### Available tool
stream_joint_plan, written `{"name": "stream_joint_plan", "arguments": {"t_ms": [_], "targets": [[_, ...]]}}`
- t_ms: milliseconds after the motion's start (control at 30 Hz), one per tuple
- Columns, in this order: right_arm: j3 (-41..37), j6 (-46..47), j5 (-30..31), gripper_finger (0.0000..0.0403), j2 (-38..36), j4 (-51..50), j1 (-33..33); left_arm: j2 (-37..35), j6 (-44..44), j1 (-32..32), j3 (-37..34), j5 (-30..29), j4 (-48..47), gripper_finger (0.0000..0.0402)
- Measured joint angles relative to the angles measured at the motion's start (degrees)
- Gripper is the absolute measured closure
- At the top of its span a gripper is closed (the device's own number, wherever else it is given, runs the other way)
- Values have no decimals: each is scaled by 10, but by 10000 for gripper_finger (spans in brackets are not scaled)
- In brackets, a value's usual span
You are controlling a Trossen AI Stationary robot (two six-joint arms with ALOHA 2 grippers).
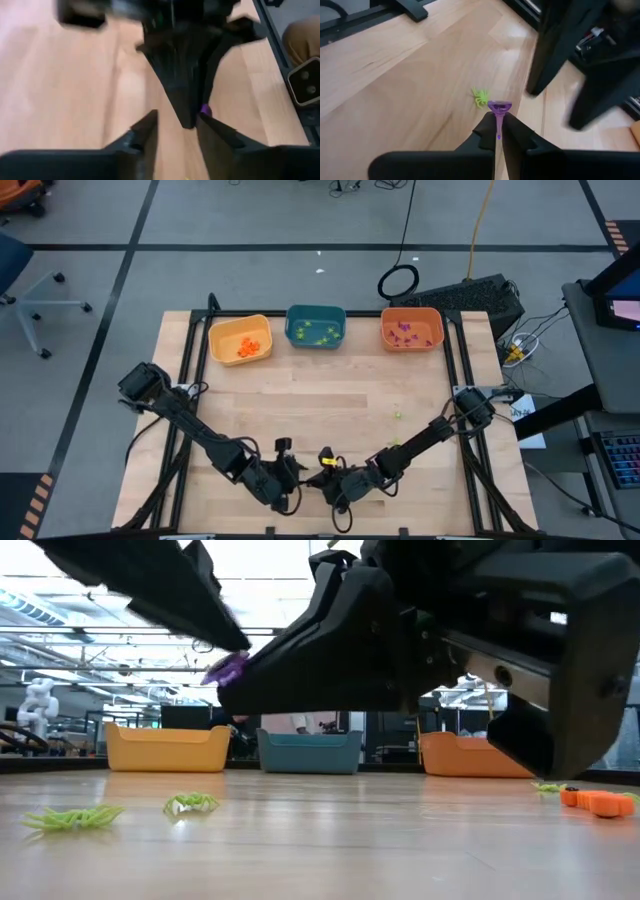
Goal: Sort Halloween decoration
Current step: Put the violet witch hat toy into the orange bin
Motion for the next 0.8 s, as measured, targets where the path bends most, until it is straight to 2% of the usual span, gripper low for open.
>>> {"name": "stream_joint_plan", "arguments": {"t_ms": [100,200,367,533,633,700,800], "targets": [[0,10,0,402,-10,-28,0,-18,41,-2,0,-21,-2,229],[0,38,0,403,-35,-83,0,-36,85,-5,0,-51,-2,205],[0,94,0,403,-97,-186,1,-47,163,-10,0,-147,2,199],[-14,138,0,403,-158,-270,8,-46,182,-10,-10,-197,20,198],[-55,165,-4,403,-194,-277,9,-46,196,-10,-33,-213,66,198],[-93,190,-2,403,-220,-263,8,-46,218,-10,-55,-212,131,198],[-159,218,3,403,-259,-198,8,-46,259,-8,-103,-183,246,198]]}}
